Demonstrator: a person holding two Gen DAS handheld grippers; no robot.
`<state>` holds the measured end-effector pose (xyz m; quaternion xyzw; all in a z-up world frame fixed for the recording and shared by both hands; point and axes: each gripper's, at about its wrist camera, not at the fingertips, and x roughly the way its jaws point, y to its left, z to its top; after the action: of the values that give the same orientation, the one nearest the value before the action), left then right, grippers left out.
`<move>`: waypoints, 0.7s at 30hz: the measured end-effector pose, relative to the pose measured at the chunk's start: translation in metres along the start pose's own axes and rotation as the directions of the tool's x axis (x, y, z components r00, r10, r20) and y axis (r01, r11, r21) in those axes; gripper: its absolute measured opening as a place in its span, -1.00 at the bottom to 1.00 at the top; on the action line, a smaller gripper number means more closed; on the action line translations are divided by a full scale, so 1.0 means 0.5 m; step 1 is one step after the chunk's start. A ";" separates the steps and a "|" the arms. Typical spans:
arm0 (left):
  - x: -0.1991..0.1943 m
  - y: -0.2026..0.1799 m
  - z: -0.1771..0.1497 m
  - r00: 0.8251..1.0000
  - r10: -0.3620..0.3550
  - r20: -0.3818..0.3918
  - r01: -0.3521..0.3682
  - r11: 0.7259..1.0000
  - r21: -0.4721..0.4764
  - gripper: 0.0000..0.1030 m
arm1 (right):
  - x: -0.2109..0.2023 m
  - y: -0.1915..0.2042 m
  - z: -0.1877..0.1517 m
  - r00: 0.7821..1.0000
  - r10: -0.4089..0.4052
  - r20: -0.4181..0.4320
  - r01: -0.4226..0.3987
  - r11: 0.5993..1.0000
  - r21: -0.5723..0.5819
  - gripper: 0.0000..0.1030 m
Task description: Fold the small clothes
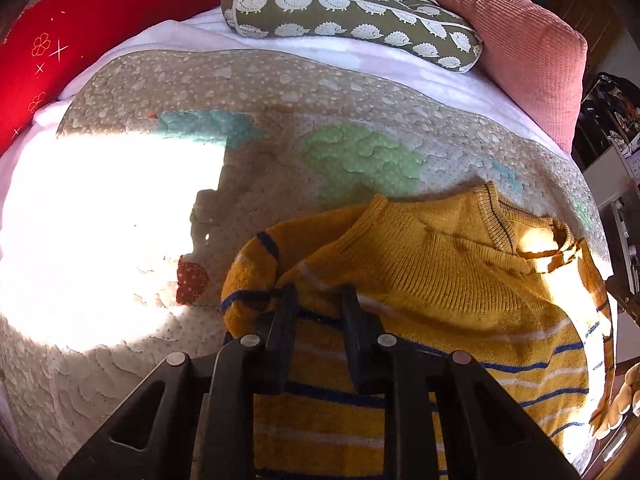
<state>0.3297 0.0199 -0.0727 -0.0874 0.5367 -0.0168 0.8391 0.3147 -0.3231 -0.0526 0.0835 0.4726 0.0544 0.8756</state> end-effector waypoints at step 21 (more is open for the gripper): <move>-0.002 -0.031 -0.027 0.990 0.098 0.100 -0.108 0.988 0.109 -0.56 | 0.023 -0.158 -0.040 0.983 0.185 0.004 -0.169 0.891 0.421 -0.61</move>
<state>0.3180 0.0031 -0.0751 -0.0123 0.4983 0.0002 0.8669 0.3058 -0.3968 -0.0886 0.3113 0.4795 0.0326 0.8198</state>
